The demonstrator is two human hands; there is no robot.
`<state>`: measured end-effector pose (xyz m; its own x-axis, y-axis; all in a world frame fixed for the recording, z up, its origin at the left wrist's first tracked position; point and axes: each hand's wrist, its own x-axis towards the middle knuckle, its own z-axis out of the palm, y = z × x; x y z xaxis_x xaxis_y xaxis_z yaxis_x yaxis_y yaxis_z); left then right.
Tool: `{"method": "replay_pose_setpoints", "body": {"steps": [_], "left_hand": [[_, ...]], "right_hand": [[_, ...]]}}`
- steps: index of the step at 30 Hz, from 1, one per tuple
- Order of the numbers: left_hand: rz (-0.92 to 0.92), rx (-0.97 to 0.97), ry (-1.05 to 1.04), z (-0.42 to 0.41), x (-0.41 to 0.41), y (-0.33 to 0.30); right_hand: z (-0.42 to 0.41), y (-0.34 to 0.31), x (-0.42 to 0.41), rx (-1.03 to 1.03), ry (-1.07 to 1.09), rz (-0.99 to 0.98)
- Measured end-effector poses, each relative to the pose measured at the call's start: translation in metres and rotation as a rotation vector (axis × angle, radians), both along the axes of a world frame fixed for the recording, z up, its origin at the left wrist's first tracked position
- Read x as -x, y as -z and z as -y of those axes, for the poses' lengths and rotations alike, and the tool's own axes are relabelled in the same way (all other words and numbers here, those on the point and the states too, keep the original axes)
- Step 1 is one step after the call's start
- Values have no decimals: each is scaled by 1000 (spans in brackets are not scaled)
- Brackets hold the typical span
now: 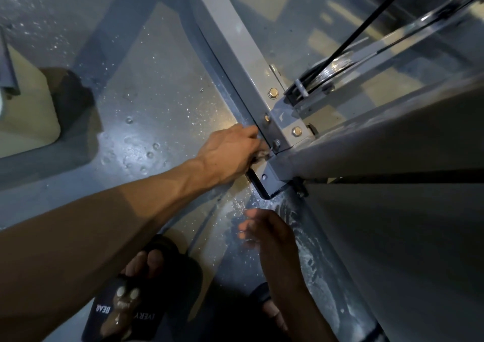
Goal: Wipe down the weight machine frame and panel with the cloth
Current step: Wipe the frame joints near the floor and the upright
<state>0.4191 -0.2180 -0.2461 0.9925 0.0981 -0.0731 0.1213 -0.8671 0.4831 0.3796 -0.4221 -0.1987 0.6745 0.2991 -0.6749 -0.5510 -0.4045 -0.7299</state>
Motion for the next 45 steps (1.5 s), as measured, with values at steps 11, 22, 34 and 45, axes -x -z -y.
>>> {"method": "replay_pose_setpoints", "body": {"steps": [11,22,34,45], "left_hand": [[-47,-243,204,17,-13,-7],[-110,29,-4,32,-6,-4],[-64,-478,344,18,-17,-13],[65,-200,240,-3,-7,-4]], "right_hand": [[0,-4,-6,39,-50,24],[3,-7,-3,33,-42,1],[-7,-6,-6,24,-71,-58],[-1,-1,0,14,-79,-65]]}}
